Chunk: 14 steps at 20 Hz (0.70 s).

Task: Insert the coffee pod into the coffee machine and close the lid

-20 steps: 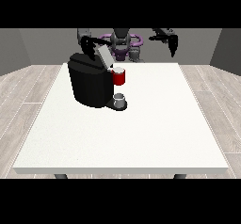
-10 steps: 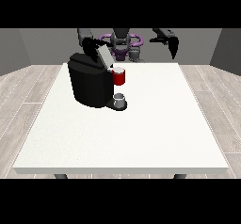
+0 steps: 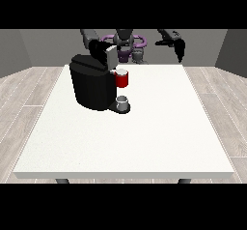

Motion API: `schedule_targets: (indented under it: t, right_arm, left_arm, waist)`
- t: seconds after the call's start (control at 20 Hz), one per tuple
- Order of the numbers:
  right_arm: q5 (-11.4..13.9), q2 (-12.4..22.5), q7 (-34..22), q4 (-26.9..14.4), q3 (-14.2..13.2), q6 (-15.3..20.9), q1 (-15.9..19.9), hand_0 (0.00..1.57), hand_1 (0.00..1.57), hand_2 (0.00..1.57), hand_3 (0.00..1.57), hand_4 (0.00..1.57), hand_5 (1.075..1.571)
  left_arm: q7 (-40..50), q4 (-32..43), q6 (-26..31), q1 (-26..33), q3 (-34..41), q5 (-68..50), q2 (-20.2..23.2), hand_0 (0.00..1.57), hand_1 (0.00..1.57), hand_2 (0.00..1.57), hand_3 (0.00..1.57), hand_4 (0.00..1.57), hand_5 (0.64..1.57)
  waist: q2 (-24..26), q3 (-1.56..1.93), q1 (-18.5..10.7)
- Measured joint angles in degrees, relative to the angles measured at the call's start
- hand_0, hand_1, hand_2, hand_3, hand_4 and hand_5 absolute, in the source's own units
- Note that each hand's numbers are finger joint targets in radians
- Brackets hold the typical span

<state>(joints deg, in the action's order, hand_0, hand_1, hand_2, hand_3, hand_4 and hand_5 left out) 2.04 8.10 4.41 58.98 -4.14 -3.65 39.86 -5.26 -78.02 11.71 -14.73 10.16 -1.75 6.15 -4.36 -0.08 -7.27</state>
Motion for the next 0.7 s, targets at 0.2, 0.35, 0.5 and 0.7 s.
schedule_targets:
  t: [0.2,0.35,0.5,0.7]
  right_arm:
    - [2.0,-1.4,-0.3,-0.6,1.7,1.0,1.6,0.00,0.00,0.00,0.00,0.06,1.571]
    - [3.3,-1.7,-1.2,-0.9,2.5,1.2,3.4,0.00,0.00,0.00,0.00,0.12,1.571]
    - [5.1,-2.5,-1.2,-1.4,3.5,2.2,4.6,0.00,0.00,0.00,0.00,0.14,1.571]
    - [5.9,-2.4,-1.0,-2.7,3.2,2.2,6.6,0.00,0.00,0.00,0.00,0.07,1.571]
  left_arm:
    - [-0.8,0.6,-1.1,0.1,-0.5,0.6,-0.2,0.00,0.00,0.00,0.00,0.19,1.571]
    - [-1.4,1.5,-1.0,0.2,-0.2,0.6,0.3,0.00,0.00,0.00,0.00,0.16,1.571]
    - [-0.9,2.2,-0.6,-0.4,0.3,-0.4,0.9,0.00,0.00,0.00,0.00,0.18,1.571]
    - [-1.1,1.8,-0.8,-0.7,-0.3,-0.5,0.7,0.00,0.00,0.00,0.00,0.00,1.571]
  waist:
    - [-0.1,0.03,-0.1]
    - [0.0,0.04,-0.3]
    - [-0.1,0.06,-0.4]
    - [-0.4,0.07,-0.8]
